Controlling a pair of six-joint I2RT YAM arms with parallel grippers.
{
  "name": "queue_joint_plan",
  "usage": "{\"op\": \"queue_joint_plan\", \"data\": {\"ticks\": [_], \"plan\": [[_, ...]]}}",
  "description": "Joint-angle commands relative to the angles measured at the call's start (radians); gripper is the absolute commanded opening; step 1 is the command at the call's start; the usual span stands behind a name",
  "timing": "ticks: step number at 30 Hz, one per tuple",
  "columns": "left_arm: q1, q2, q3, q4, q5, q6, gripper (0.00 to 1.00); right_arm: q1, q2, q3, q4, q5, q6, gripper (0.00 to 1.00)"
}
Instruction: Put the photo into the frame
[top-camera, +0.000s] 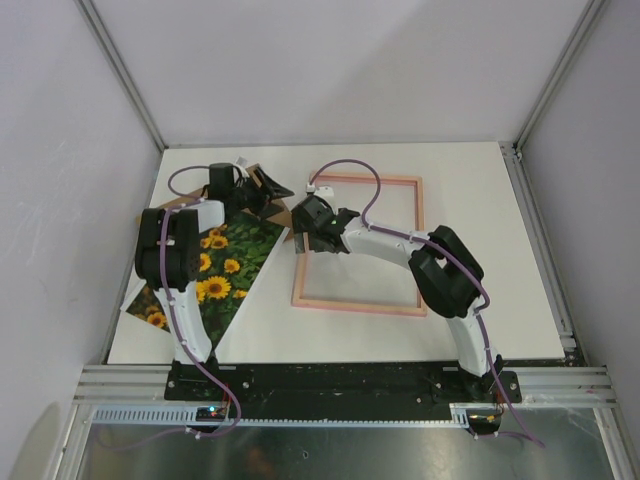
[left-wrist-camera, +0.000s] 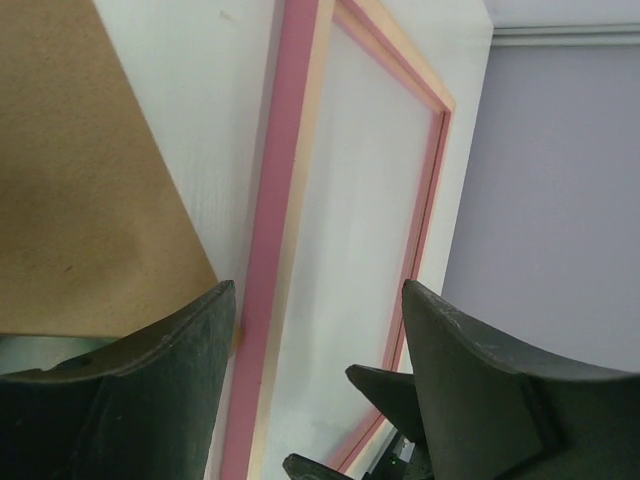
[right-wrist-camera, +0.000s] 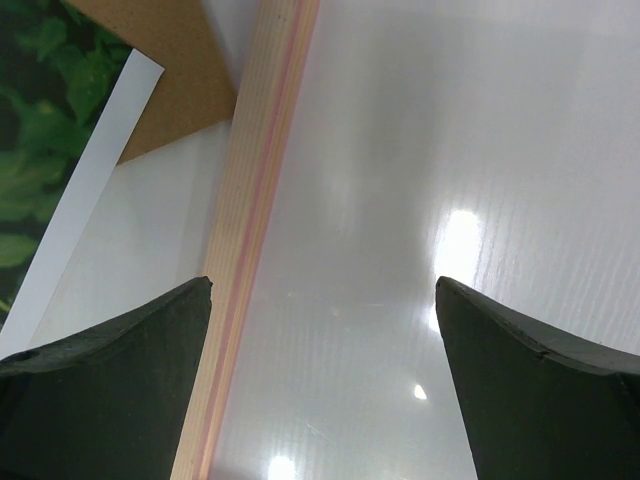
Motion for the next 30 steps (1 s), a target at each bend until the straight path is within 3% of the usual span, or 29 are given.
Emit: {"op": "queue_joint_plan", "data": {"ticks": [1,7,16,23,30], "plan": [[-0.004,-0.067,-0.028,-0.021,-0.032,0.054,0.71,-0.025,-0.053,0.010,0.027,-0.013,-0.002,0.99],[-0.036,-0.099,-0.059,-0.057,-0.096,0.094,0.64,-0.100,-0.196,-0.043,0.016,0.000,-0.010,0.99],[-0.122,-0.098,-0.056,-0.140,-0.203,0.182,0.41,-0.266,-0.443,-0.290,0.035,0.012,0.011,0.97],[-0.171,-0.071,-0.022,-0.199,-0.262,0.225,0.32,-0.392,-0.579,-0.459,0.062,-0.021,0.017,0.95],[-0.203,-0.028,0.014,-0.232,-0.287,0.249,0.23,-0.442,-0.648,-0.533,0.075,-0.043,0.010,0.94]]}}
